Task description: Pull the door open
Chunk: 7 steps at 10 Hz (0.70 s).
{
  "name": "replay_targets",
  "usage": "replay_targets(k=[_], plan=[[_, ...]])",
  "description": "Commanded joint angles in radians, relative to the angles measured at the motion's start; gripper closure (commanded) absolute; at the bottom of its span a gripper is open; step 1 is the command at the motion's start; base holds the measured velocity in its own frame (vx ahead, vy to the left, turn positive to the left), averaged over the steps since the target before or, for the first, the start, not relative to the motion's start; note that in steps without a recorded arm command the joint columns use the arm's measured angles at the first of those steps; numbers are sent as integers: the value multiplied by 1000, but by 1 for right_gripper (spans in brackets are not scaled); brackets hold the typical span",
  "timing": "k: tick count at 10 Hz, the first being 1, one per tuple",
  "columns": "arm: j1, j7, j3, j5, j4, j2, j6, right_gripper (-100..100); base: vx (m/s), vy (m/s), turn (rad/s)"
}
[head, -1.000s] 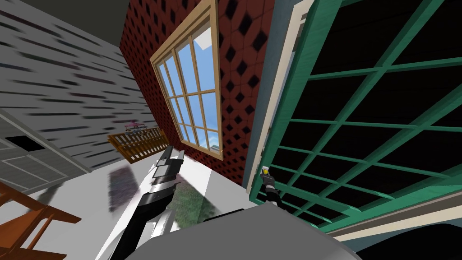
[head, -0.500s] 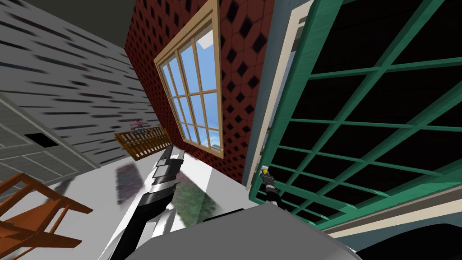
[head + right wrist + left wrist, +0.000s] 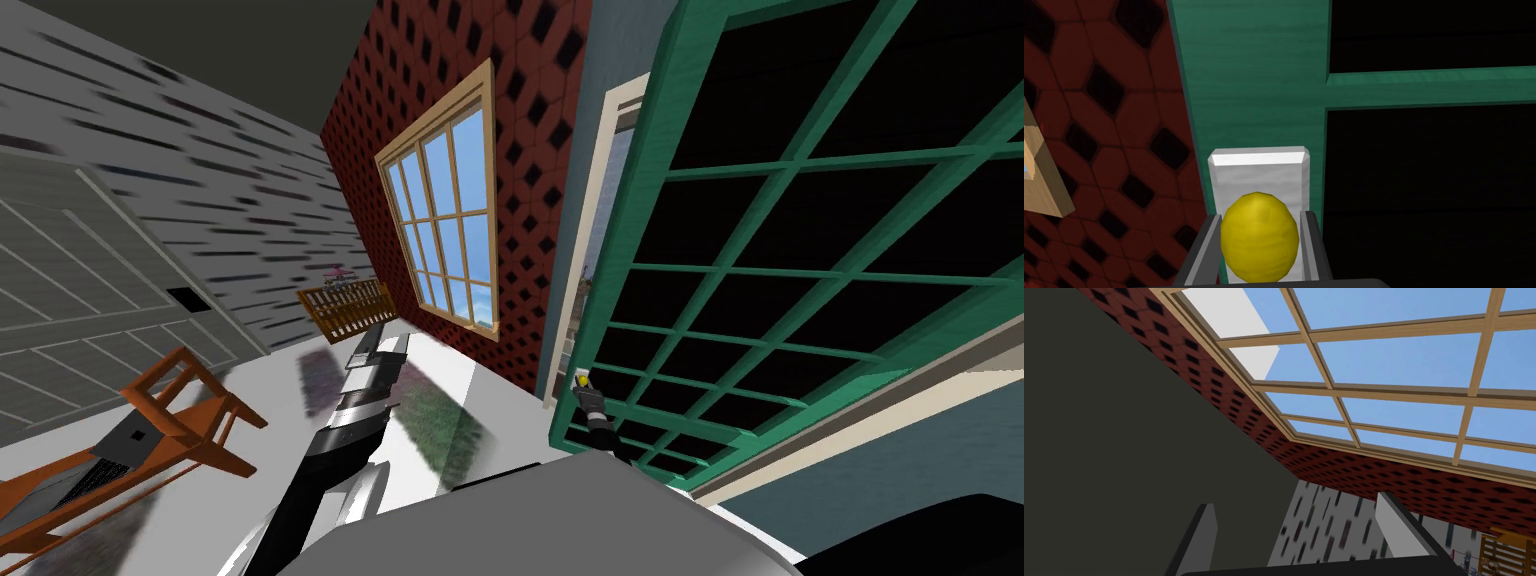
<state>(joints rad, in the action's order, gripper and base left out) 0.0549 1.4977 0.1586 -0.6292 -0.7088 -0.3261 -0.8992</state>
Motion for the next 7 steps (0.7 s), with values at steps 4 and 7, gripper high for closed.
replay_targets(k=[4,7], plan=[[13,38,50,26,-16,-23,-7,100,-197,-3,57],[28,74,98,51,-37,-48,-20,100,-230,-36,69]])
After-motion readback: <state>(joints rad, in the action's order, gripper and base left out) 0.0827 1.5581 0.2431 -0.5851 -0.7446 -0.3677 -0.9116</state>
